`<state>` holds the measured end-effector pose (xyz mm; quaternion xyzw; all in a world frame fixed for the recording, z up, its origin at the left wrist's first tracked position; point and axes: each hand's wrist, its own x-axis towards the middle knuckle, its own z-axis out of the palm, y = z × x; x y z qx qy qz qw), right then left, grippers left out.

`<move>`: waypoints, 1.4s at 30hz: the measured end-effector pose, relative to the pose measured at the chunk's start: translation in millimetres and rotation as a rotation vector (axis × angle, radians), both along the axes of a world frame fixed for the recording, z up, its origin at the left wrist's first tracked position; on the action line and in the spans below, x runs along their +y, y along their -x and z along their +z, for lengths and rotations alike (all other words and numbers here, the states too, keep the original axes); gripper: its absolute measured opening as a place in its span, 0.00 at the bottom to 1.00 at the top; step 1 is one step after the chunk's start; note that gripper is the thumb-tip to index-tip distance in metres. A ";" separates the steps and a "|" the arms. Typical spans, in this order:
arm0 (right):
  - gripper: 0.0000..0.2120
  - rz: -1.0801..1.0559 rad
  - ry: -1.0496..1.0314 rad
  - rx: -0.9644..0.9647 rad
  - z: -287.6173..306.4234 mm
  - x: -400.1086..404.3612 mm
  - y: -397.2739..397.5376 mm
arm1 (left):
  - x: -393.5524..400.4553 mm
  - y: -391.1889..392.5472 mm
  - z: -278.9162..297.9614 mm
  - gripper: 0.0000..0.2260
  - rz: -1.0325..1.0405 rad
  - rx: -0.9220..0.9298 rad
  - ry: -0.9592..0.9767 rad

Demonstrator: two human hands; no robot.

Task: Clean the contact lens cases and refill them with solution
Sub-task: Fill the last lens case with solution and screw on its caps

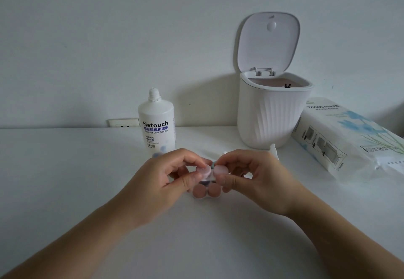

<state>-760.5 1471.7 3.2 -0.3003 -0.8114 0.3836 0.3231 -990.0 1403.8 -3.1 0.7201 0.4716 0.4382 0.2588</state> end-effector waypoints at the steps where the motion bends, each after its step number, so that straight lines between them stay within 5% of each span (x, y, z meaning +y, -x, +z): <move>1: 0.07 0.004 0.007 0.008 0.0 -0.3 -0.1 | -0.1 -0.1 -0.4 0.04 -0.013 -0.004 0.007; 7: 0.06 0.005 0.000 0.006 -0.7 0.6 -0.7 | 1.3 0.6 -1.2 0.18 0.146 -0.003 -0.049; 15: 0.06 0.005 0.001 0.000 -0.1 -0.3 -1.1 | 2.4 -1.6 -1.0 0.05 0.041 0.038 -0.029; 22: 0.05 0.016 0.005 -0.001 0.1 -0.9 -0.3 | 1.8 -1.3 -7.0 0.21 0.055 0.012 0.038; 29: 0.05 0.027 0.003 0.003 -0.2 -0.7 -0.1 | 3.5 -2.2 -4.4 0.11 0.061 0.055 0.012; 34: 0.05 0.032 0.008 0.009 -0.3 -1.0 -0.5 | 1.8 -2.3 -6.4 0.26 0.028 0.096 0.051; 42: 0.05 0.017 0.012 -0.008 0.7 -1.8 0.5 | 2.2 -4.8 -3.1 0.10 0.102 0.154 -0.091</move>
